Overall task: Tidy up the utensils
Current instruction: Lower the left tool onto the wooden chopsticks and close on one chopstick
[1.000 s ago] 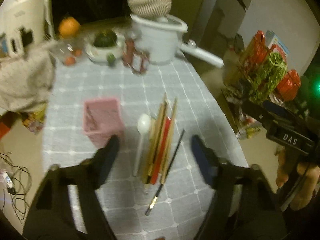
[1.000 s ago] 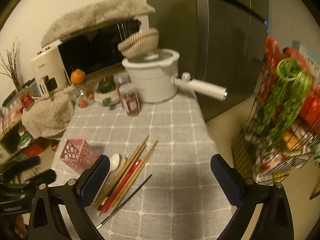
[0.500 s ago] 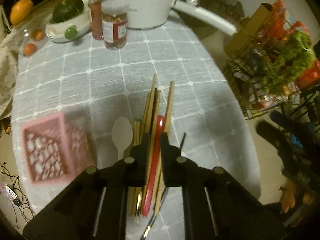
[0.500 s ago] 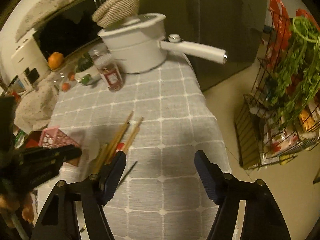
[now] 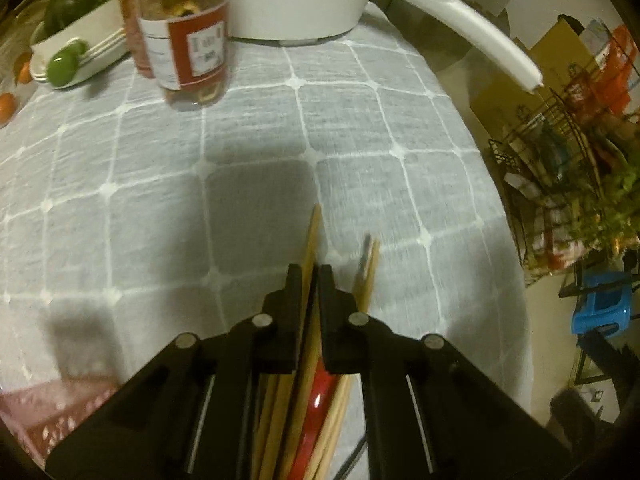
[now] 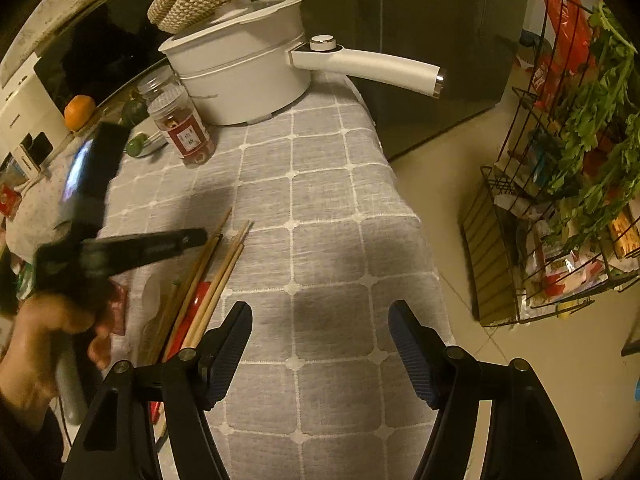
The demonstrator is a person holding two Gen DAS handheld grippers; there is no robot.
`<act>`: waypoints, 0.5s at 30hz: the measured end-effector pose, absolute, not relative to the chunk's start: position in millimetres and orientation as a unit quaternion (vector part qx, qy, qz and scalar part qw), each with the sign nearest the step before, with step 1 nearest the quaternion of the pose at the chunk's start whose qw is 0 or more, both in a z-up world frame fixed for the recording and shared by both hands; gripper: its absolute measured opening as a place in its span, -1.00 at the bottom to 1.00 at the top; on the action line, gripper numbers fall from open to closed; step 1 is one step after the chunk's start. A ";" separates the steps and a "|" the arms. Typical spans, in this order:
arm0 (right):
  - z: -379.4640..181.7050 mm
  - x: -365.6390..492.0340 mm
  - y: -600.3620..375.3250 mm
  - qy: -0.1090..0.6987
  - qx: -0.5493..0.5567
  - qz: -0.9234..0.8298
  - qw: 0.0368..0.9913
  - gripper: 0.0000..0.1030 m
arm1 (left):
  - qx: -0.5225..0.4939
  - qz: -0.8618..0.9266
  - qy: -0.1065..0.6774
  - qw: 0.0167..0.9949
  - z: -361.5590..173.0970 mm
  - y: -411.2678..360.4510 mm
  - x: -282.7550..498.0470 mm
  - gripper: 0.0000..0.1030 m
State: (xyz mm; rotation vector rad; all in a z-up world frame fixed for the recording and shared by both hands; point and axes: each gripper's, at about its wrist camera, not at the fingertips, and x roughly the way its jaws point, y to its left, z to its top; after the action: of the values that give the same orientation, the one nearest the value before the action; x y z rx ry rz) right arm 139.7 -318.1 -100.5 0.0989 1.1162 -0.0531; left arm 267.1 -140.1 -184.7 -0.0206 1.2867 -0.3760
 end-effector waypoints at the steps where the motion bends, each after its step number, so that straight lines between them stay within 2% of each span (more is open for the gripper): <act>1: -100.8 140.6 -318.8 0.529 0.048 -0.025 0.847 0.39 | -0.007 -0.171 0.598 0.783 -187.1 -142.0 270.4 -0.83; 10: -107.8 146.0 -329.7 0.539 0.057 -0.030 0.840 0.40 | 0.021 -0.164 0.610 0.775 -195.4 -153.6 280.9 -0.86; 15: -113.1 148.4 -329.6 0.546 0.059 -0.030 0.835 0.40 | 0.030 -0.160 0.591 0.790 -180.3 -145.4 268.0 -0.89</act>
State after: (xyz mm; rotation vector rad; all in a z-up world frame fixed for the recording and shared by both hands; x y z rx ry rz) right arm 148.4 -329.6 -113.1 0.1239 1.1559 -0.0629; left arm 268.0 -145.4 -180.3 0.0638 1.2715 -0.3448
